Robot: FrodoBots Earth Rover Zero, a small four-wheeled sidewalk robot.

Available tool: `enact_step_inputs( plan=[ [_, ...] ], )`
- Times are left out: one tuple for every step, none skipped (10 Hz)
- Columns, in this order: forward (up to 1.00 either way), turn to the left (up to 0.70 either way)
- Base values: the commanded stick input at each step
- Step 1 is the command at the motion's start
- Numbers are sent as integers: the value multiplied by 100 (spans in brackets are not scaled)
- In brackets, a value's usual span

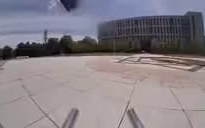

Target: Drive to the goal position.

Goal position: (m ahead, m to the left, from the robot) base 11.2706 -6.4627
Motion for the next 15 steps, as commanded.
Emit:
enact_step_inputs(
  plan=[
    [50,0],
    [50,0],
    [50,0],
    [50,0],
    [50,0],
    [50,0],
    [50,0],
    [50,0],
    [50,0],
    [50,0],
    [50,0],
    [50,0],
    [50,0],
    [50,0],
    [50,0]
  ],
)
